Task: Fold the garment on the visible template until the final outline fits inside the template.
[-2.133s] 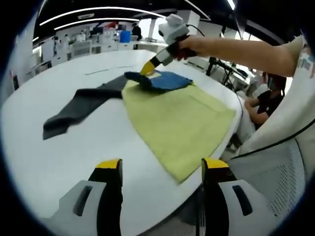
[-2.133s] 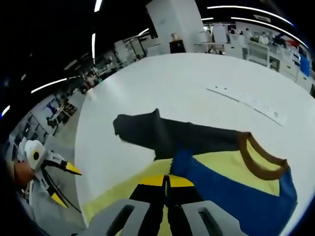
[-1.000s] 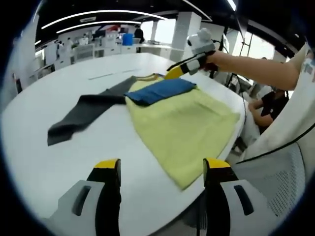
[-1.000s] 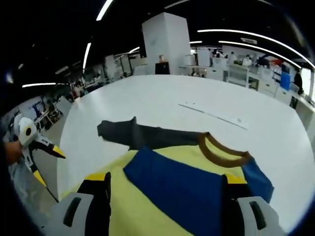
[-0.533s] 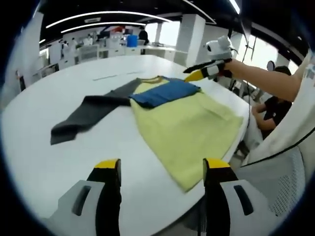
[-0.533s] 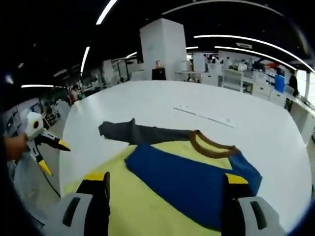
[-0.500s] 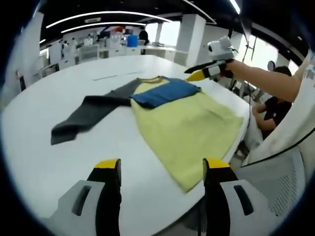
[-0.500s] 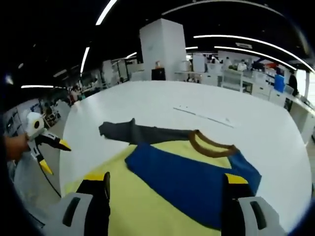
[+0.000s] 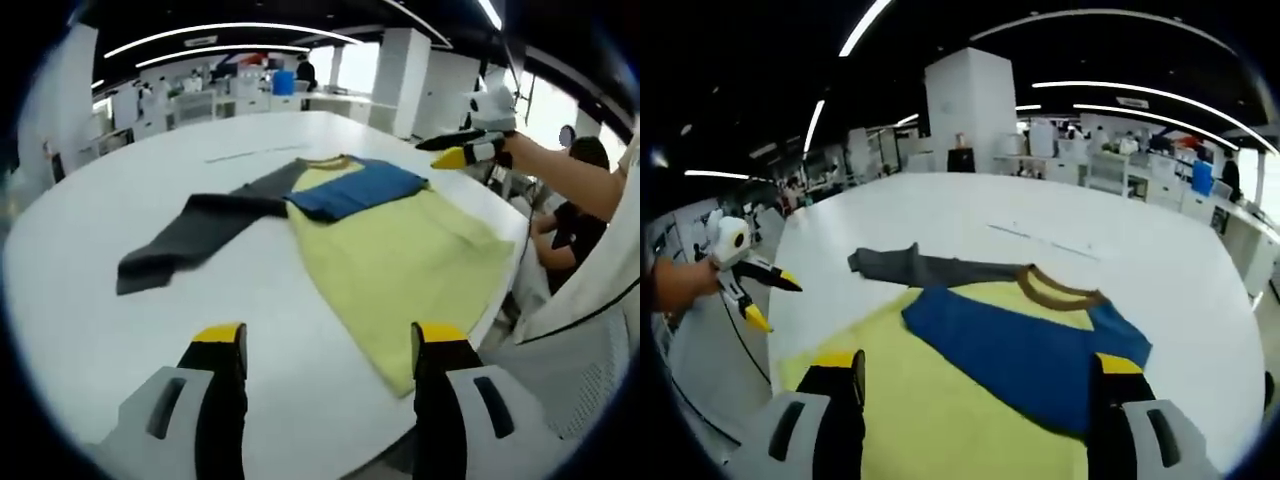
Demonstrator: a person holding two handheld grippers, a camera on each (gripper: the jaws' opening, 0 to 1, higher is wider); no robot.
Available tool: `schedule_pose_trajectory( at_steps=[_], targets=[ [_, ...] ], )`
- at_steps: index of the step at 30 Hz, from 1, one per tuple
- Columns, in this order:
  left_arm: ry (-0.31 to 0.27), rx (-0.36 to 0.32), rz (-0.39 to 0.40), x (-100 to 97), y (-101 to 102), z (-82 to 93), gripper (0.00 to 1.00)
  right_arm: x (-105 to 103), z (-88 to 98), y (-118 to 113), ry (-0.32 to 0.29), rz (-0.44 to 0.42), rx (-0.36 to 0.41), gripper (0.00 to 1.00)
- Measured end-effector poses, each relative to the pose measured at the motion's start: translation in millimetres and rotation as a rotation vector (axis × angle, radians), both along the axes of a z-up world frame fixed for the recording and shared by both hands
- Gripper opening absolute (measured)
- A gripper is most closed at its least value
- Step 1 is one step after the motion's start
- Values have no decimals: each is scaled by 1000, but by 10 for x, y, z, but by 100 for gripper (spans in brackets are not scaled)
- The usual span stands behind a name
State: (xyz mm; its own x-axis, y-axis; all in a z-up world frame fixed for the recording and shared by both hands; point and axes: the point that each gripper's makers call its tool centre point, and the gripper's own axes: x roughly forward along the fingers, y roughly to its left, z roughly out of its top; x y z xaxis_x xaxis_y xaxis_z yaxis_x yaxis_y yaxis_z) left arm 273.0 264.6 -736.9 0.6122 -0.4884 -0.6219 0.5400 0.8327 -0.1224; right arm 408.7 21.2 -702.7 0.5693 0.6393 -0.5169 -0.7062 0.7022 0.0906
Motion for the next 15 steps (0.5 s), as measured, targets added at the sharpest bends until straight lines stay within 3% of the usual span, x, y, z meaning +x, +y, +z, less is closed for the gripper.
schedule_pose_trajectory(
  at_steps=[15],
  targets=[
    [31, -5, 112, 183, 261, -88, 59, -193, -52, -141, 3, 17, -10, 90]
  ],
)
